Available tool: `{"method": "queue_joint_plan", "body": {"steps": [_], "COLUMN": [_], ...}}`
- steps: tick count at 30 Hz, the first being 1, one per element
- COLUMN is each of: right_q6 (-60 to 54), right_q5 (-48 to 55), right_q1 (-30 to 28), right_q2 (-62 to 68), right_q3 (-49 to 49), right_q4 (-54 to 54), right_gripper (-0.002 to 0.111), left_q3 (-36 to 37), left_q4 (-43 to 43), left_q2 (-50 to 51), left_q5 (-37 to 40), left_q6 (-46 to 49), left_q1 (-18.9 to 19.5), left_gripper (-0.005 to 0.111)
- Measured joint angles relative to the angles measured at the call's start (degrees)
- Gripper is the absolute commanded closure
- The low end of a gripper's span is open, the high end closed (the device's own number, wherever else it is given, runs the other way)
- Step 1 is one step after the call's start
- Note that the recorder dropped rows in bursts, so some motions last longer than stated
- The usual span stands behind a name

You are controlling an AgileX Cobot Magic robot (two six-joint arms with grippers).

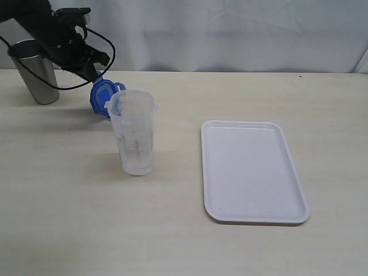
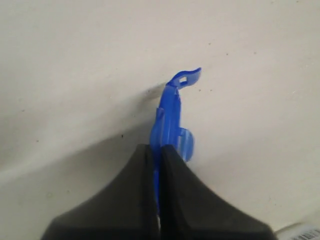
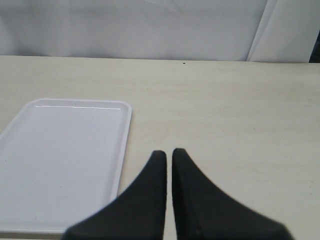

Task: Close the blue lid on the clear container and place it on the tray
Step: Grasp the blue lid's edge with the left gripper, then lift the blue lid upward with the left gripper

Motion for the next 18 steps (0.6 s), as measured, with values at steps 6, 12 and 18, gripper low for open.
{"method": "queue_joint_plan", "body": {"steps": [6,12,18], "right_q6": [0.0,0.0,0.0], "right_q5": [0.0,0.0,0.0], "right_q1": [0.0,0.0,0.0], "right_q2": [0.0,0.0,0.0], "right_q3": [0.0,0.0,0.0], "right_q4": [0.0,0.0,0.0], "right_gripper": [0.104,0.104,0.104], "left_q3": [0.0,0.0,0.0], "left_q4": [0.9,2.8,3.6], "left_q2": [-4.3,-8.6,-13.5], "left_q5": [1.6,4.1,6.0], "left_q6": [-0.4,0.6,3.1], "left_q1": [0.0,-0.3,-0.7], "left_gripper": [0.107,0.107,0.107]}}
